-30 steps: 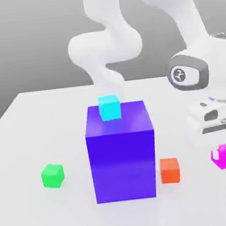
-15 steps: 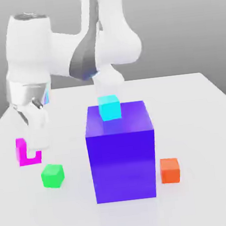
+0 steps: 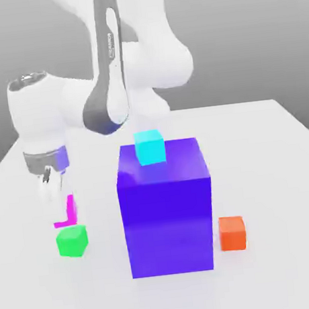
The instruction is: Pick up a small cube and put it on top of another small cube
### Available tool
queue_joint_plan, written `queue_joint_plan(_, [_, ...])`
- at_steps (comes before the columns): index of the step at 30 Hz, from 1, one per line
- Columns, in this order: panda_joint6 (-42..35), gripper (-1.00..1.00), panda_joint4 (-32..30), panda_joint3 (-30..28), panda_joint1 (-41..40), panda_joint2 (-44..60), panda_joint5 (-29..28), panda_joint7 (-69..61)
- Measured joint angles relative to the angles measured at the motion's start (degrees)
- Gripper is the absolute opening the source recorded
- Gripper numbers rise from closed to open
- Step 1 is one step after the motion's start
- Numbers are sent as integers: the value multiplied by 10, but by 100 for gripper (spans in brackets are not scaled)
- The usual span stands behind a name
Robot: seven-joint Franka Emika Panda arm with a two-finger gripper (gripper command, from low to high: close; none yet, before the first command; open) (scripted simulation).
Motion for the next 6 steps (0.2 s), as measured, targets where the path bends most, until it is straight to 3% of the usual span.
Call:
queue_joint_plan(1, [12,100,1,2,-1,12,5,-3])
queue_joint_plan(6, [12,100,1,2,-2,12,5,-3])
